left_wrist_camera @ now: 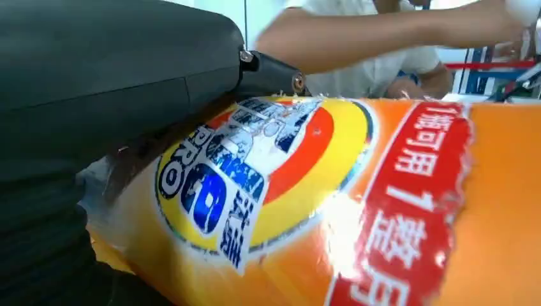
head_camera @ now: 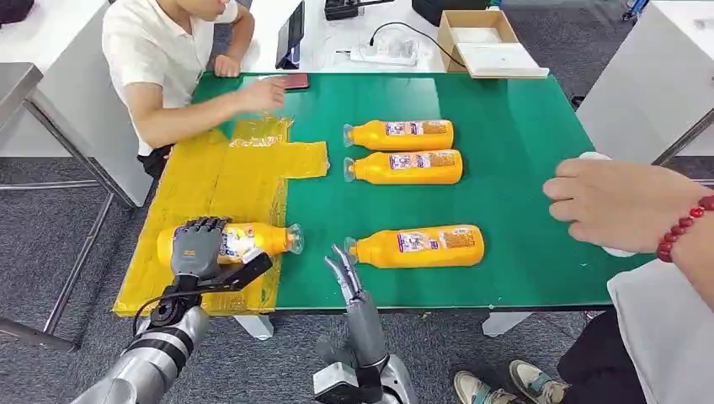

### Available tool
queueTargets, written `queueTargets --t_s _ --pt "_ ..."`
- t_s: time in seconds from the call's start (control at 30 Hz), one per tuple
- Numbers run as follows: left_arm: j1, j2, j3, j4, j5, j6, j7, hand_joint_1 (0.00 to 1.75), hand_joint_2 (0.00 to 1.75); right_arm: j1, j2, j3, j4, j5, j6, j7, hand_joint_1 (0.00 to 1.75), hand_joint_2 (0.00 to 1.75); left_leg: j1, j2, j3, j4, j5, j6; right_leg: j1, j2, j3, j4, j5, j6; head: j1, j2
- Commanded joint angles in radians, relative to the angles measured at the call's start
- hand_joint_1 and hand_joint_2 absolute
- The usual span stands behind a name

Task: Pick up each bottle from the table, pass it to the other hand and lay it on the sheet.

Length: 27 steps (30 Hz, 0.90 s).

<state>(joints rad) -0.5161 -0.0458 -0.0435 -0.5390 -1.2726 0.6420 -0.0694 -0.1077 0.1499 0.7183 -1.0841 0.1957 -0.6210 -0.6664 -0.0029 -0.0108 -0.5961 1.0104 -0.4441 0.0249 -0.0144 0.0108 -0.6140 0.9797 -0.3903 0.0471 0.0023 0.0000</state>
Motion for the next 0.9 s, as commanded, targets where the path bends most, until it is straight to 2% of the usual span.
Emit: queueTargets --t_s 0.03,0.1,0.17,0.27,0.37,0.5,0.67,0.7,0.8,0.87,0.9 --pt "-0.04 0.024 -0.041 0.155 0.093 -0.297 -0.17 0.0 1.75 -0.013 -0.002 0.043 0.079 -0.01 0.005 -0.032 0.0 0.0 0.0 0.002 0.005 -0.002 -0.001 -0.001 0.001 0.001 0.004 -0.001 0.0 -0.002 0.0 0.0" --pt "-0.013 0.047 -0.049 0.12 0.149 -0.409 -0.295 0.0 1.75 -0.009 -0.007 0.048 0.069 -0.011 0.024 -0.032 0.0 0.0 0.0 0.003 0.005 -0.002 -0.001 -0.001 0.0 0.002 0.004 -0.002 0.0 -0.002 0.0 0.0" --pt "0.001 0.06 -0.044 0.098 0.191 -0.483 -0.33 0.0 1.75 -0.007 -0.009 0.049 0.067 -0.015 0.03 -0.032 0.0 0.0 0.0 0.003 0.007 -0.003 -0.001 -0.002 0.001 0.002 0.006 -0.002 0.0 -0.002 0.0 0.0" --pt "0.012 0.072 -0.046 0.081 0.199 -0.494 -0.337 0.0 1.75 -0.009 -0.009 0.049 0.068 -0.016 0.029 -0.032 0.0 0.0 0.001 0.004 0.012 -0.004 -0.002 -0.002 0.001 0.004 0.011 -0.003 0.0 -0.002 0.0 0.0" --pt "0.012 0.072 -0.046 0.081 0.199 -0.494 -0.337 0.0 1.75 -0.009 -0.009 0.049 0.068 -0.016 0.029 -0.032 0.0 0.0 0.0 -0.001 0.014 -0.002 -0.001 -0.001 0.0 0.0 0.014 -0.001 -0.002 -0.001 0.0 0.0" --pt "0.012 0.072 -0.046 0.081 0.199 -0.494 -0.337 0.0 1.75 -0.009 -0.009 0.049 0.068 -0.016 0.029 -0.032 0.0 0.0 0.0 0.0 0.015 -0.003 -0.001 -0.001 0.0 0.0 0.015 -0.003 -0.001 -0.002 0.0 0.0" --pt "0.067 0.122 -0.141 -0.086 0.289 -0.616 -0.395 0.0 1.75 -0.005 -0.014 0.053 0.058 -0.024 0.029 -0.032 0.0 0.0 0.0 -0.001 0.016 -0.002 -0.001 -0.001 0.0 -0.001 0.016 -0.002 -0.002 -0.002 0.0 0.0" --pt "0.08 0.134 -0.156 -0.124 0.312 -0.622 -0.403 0.0 0.0 -0.005 -0.015 0.054 0.057 -0.026 0.029 -0.032 0.0 0.0 0.0 0.001 0.017 -0.003 -0.001 -0.002 0.001 0.0 0.017 -0.002 -0.001 -0.003 0.0 0.0" --pt "0.15 0.152 -0.189 -0.303 0.451 -0.57 -0.434 0.0 0.0 -0.005 -0.017 0.054 0.055 -0.029 0.024 -0.032 0.0 0.0 0.0 0.001 0.017 -0.003 -0.001 -0.002 0.001 0.0 0.017 -0.003 -0.001 -0.003 0.0 0.0" --pt "0.212 0.104 -0.155 -0.434 0.528 -0.391 -0.46 0.0 0.0 -0.003 -0.019 0.051 0.058 -0.025 0.018 -0.032 0.0 0.0 0.001 0.002 0.017 -0.003 -0.001 -0.002 0.001 0.001 0.016 -0.002 -0.002 -0.003 0.0 0.0" --pt "0.232 0.082 -0.152 -0.478 0.557 -0.329 -0.453 0.0 1.75 -0.001 -0.02 0.051 0.055 -0.023 0.016 -0.032 0.0 0.0 0.0 0.001 0.016 -0.002 -0.001 -0.001 0.001 0.0 0.016 -0.002 -0.002 -0.002 0.0 0.0"
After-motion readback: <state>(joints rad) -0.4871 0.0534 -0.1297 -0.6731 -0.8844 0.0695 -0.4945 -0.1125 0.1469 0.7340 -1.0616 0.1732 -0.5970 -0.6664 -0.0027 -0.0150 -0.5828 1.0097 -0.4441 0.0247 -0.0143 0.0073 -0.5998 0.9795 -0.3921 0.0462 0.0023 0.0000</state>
